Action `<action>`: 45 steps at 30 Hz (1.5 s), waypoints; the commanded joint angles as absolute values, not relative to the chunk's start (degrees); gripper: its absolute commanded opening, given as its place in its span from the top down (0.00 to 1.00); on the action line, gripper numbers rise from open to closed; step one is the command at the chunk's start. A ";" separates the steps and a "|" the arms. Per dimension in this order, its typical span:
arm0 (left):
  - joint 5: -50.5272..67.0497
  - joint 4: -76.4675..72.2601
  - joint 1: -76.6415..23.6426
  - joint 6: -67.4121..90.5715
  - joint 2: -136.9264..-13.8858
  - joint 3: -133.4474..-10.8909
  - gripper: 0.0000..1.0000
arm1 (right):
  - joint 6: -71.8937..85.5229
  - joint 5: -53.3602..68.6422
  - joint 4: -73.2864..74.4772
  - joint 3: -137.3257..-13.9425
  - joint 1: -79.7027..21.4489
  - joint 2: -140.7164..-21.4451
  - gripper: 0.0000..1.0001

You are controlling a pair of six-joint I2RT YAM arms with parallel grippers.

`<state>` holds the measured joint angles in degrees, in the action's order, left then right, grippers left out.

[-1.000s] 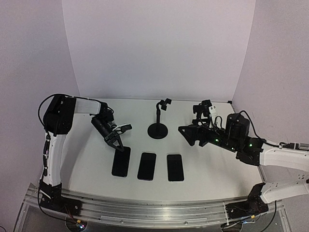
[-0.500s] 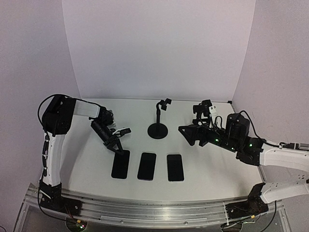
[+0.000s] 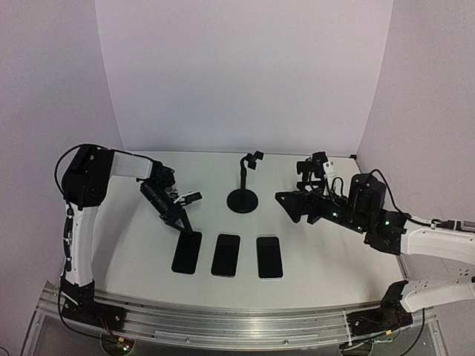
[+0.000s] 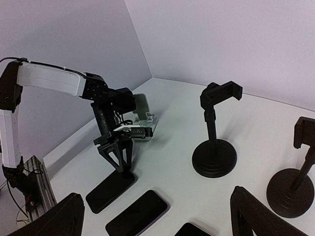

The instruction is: Remove the phone from the phone stand

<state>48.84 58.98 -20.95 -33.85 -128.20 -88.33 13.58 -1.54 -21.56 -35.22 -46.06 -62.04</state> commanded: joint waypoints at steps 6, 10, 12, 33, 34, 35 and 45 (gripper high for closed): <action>45.15 54.68 -20.56 -31.38 -122.51 -86.61 0.58 | 13.98 -4.86 -20.87 -36.32 -46.47 -61.35 0.02; 45.00 54.18 -20.30 -30.69 -121.70 -86.61 0.57 | 15.11 -5.95 -19.33 -36.65 -46.49 -62.20 0.02; 45.05 54.50 -20.30 -30.67 -121.37 -86.78 0.57 | 15.47 -6.45 -18.49 -36.80 -46.47 -62.38 0.02; 50.57 31.79 -14.44 -16.73 -82.44 -63.13 0.54 | 31.31 -21.93 3.94 -35.06 -38.36 -63.60 0.02; 50.35 30.08 -13.07 -13.85 -81.17 -61.93 0.54 | 32.10 -20.48 4.10 -34.39 -35.77 -63.43 0.02; 49.16 27.37 -11.75 -11.19 -79.63 -60.59 0.54 | 32.60 -19.36 4.13 -33.61 -33.51 -63.27 0.02; 22.84 6.29 -2.40 8.61 -66.18 -43.92 0.49 | 25.60 -16.21 2.48 -30.15 -14.25 -64.51 0.02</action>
<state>35.94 18.52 -5.39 -1.61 -69.06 -48.14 28.80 -17.67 3.95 -31.57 -20.56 -63.94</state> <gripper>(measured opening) 0.508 0.983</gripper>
